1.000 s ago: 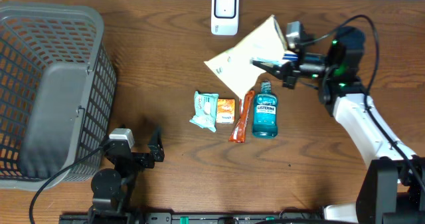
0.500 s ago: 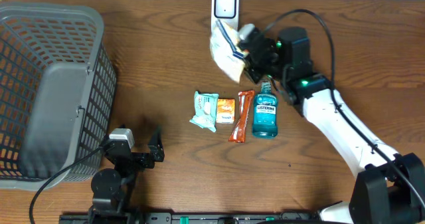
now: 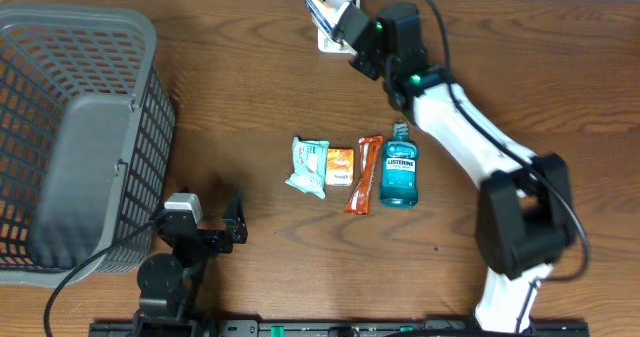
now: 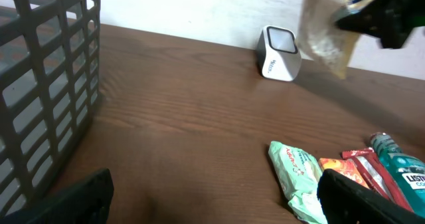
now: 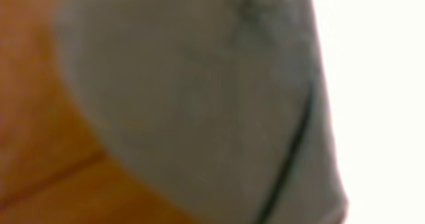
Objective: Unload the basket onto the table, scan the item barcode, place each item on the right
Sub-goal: 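Move the held snack bag to the white scanner, then carry the snack bag away to the right, out of the table area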
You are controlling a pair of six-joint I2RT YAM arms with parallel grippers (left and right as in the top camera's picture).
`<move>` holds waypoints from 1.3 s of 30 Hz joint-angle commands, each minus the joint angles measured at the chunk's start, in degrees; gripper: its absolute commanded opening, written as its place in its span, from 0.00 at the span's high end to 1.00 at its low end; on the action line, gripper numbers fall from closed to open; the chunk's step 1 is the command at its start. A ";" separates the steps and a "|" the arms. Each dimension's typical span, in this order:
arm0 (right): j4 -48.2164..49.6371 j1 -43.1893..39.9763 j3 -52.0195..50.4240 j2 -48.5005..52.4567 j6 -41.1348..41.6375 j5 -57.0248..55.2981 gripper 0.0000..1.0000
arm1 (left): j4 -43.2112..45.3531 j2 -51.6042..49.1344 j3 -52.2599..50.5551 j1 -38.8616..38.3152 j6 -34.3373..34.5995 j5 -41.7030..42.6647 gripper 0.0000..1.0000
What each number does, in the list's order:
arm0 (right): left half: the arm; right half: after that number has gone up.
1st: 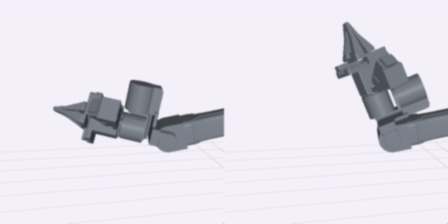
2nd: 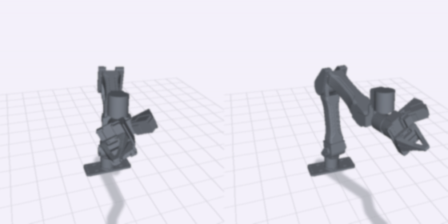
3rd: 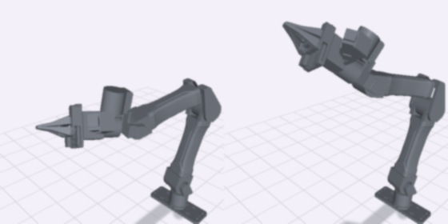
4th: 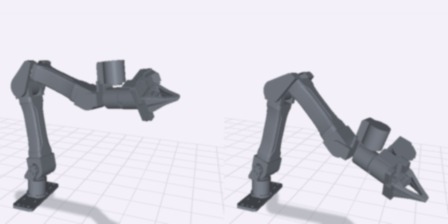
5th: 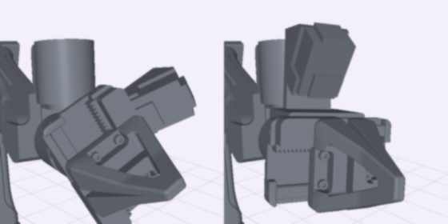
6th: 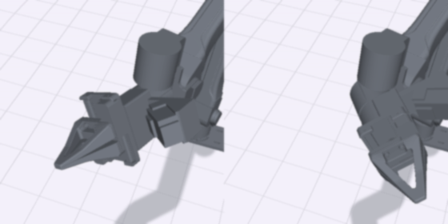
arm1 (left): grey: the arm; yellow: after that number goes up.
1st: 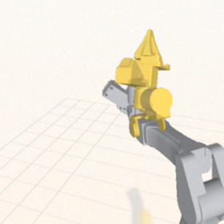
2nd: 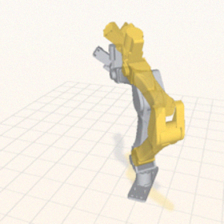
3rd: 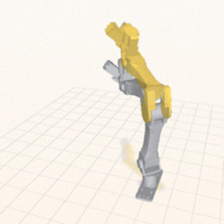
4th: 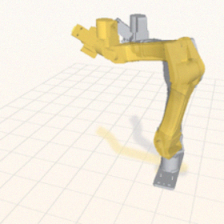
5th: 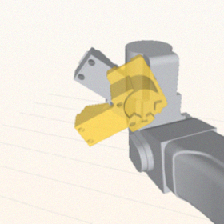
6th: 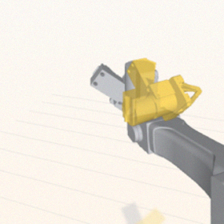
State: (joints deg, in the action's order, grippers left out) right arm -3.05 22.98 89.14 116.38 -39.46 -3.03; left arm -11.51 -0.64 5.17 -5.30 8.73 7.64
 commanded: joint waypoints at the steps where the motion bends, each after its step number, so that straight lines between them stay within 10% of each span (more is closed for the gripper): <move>1: -0.55 1.73 7.96 3.98 -2.14 -2.62 0.99 | -0.35 0.04 -1.42 0.31 -0.79 0.92 0.02; 30: -10.54 5.25 17.05 10.62 -8.13 -27.12 0.99 | -0.35 0.04 -1.42 0.31 -0.79 0.92 0.02; 39: -27.80 -1.79 17.03 -0.31 9.57 -32.50 0.99 | -0.37 0.04 -1.42 0.31 -0.79 0.92 0.02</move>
State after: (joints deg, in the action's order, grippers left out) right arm -29.04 25.56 104.99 123.26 -39.31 -30.41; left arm -11.51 -0.64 5.17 -5.28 8.73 7.64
